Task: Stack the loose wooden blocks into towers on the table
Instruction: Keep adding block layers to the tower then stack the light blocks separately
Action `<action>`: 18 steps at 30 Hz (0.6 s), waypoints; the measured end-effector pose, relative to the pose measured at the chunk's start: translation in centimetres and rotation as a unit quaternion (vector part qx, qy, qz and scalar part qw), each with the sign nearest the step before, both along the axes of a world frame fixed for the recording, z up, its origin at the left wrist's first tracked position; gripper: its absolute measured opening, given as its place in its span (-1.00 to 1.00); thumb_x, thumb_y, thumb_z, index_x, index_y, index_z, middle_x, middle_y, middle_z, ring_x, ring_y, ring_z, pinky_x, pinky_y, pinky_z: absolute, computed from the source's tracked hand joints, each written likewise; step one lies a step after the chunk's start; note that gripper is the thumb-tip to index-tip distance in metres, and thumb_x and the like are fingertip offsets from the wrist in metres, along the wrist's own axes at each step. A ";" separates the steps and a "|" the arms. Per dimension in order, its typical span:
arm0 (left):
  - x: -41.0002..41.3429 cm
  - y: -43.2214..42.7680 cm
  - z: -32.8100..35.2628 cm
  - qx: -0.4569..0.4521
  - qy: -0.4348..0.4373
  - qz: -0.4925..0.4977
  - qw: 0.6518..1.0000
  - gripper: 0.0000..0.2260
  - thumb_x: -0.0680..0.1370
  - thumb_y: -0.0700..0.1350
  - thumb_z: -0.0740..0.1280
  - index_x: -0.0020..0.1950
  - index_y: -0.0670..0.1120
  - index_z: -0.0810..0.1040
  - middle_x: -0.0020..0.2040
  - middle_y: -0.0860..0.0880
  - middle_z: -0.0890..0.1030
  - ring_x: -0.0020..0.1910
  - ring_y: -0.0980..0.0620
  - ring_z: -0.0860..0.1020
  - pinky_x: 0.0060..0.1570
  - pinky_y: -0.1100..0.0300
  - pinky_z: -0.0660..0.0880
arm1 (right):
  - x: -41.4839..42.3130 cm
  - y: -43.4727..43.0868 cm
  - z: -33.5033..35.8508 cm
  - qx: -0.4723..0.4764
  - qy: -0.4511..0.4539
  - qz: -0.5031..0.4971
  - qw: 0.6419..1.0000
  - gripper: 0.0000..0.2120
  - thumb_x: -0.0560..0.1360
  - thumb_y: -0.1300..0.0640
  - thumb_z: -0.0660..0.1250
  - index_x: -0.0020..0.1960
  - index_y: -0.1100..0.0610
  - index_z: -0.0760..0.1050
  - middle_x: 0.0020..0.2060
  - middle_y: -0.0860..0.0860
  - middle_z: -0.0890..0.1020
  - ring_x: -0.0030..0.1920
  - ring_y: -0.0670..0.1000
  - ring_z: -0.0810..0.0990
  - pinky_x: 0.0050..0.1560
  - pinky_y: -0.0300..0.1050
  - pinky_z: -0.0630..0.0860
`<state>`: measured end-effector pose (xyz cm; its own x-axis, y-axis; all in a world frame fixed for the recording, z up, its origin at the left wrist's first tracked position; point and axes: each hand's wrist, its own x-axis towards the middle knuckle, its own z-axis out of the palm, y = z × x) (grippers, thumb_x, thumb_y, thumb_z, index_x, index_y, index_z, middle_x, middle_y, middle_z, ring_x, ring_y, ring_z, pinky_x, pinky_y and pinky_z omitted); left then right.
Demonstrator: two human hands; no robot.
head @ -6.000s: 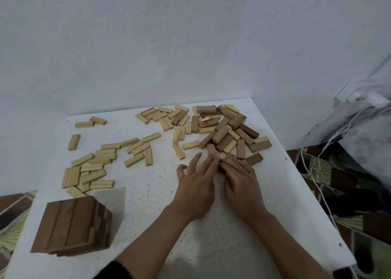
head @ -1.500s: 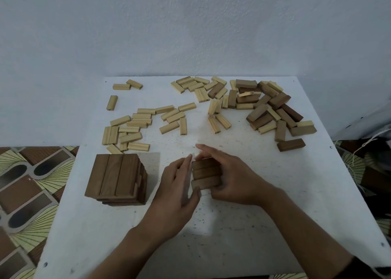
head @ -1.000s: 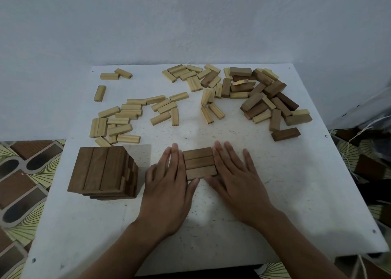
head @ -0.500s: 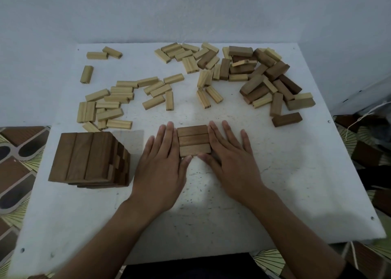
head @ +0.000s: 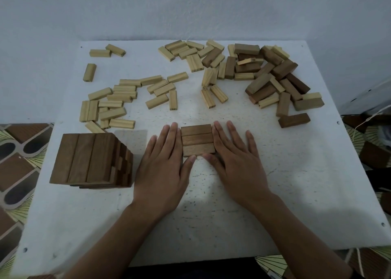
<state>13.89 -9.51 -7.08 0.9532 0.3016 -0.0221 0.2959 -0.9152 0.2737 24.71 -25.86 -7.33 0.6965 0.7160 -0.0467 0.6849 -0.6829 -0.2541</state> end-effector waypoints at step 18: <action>0.1 0.2 -0.3 -0.004 -0.015 0.006 1.000 -0.37 0.68 0.26 -0.17 0.66 -0.06 -0.11 0.65 0.04 -0.12 0.61 0.14 -0.22 0.56 0.14 -0.28 | 0.0 -0.1 0.0 0.013 0.007 0.002 1.000 -0.38 0.65 -0.25 -0.23 0.63 0.00 -0.15 0.61 -0.14 -0.06 0.60 -0.08 -0.24 0.59 0.14 -0.20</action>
<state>14.04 -9.33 -7.37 0.9496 0.3135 0.0032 0.2991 -0.9091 0.2898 24.73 -25.93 -7.34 0.6934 0.7196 -0.0374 0.6834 -0.6733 -0.2821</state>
